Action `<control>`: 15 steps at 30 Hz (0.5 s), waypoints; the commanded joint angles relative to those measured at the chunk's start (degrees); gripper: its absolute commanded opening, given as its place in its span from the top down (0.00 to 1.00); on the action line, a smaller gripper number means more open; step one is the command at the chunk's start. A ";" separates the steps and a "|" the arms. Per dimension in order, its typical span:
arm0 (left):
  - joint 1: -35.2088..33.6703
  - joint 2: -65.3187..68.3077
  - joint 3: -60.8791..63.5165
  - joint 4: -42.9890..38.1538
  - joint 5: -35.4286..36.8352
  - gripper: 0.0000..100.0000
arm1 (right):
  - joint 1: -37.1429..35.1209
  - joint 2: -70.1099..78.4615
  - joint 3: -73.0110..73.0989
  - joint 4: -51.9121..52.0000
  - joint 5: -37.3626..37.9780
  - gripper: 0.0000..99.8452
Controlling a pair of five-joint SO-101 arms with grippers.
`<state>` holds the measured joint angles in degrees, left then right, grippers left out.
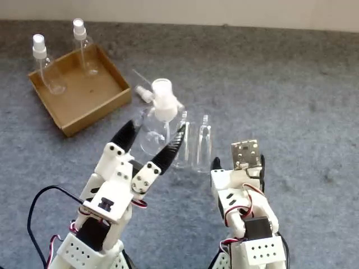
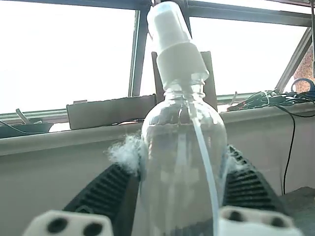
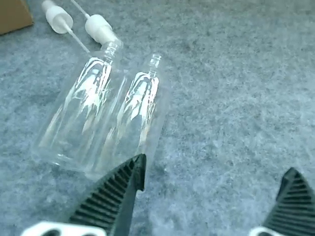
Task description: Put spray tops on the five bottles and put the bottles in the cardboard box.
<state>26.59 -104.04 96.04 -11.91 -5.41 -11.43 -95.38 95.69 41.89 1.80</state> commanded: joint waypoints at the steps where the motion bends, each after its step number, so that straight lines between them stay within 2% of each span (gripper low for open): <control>1: 1.89 -0.31 1.01 0.35 0.26 0.90 | 0.31 -0.57 0.57 -1.54 -1.93 0.75; 6: 2.07 0.04 1.01 0.53 0.44 0.90 | 0.31 -0.57 0.57 -5.49 -1.85 0.94; 11: 1.63 0.04 1.01 5.71 0.35 0.90 | 0.04 -0.57 3.82 -19.12 -1.76 0.96; 15: 1.54 -0.31 1.01 9.76 0.18 0.90 | -0.57 -0.57 8.84 -20.70 -1.76 0.96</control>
<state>27.74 -104.04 96.04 -5.05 -5.41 -11.52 -95.38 95.69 24.57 0.57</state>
